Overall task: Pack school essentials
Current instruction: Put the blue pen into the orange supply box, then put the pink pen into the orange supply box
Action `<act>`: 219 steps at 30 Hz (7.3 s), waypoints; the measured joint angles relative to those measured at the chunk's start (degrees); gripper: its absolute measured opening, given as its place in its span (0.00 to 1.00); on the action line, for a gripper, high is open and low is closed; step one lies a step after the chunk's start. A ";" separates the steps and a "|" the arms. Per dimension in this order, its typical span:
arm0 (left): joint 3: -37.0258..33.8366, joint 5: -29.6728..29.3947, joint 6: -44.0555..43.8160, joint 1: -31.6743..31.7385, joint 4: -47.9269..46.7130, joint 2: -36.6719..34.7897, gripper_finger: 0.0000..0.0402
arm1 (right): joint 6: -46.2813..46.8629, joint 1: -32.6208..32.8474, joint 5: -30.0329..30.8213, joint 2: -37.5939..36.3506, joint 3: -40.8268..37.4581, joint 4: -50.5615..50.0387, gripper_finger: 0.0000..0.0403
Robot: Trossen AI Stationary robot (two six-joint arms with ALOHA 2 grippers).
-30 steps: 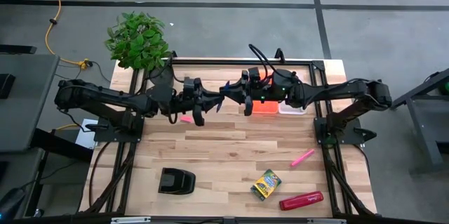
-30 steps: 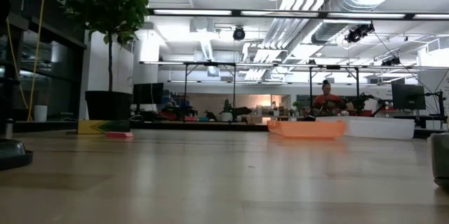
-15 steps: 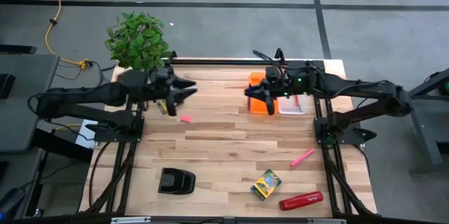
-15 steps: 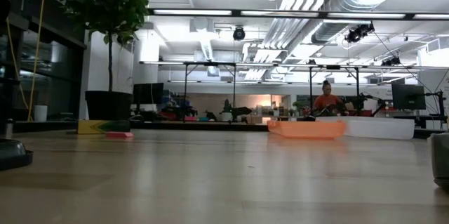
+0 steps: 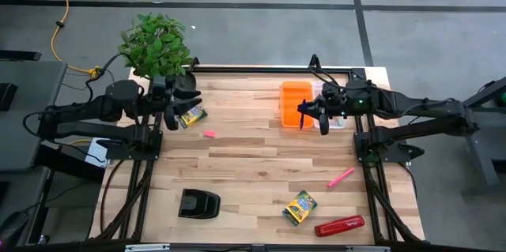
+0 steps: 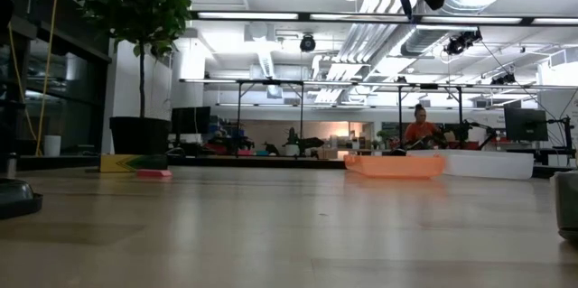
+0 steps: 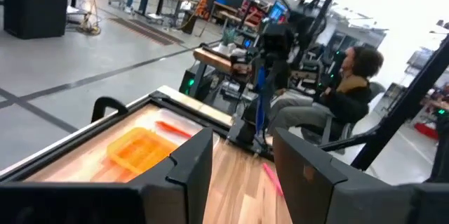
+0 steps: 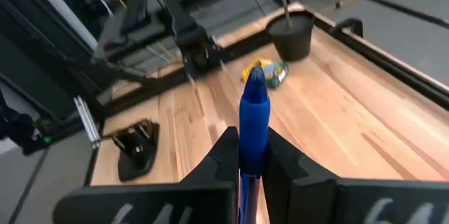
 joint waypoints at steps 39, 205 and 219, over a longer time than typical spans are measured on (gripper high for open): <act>0.00 -3.19 -0.06 0.05 0.86 1.52 0.34 | 7.27 -42.97 2.64 26.99 -7.16 -20.36 0.02; 2.56 4.15 18.94 0.04 4.27 2.20 0.00 | -9.50 -3.21 -10.05 1.80 -3.53 28.72 0.00; 2.54 3.02 17.93 0.04 4.23 2.20 0.00 | -0.99 -3.37 -9.99 2.28 -3.53 32.92 0.00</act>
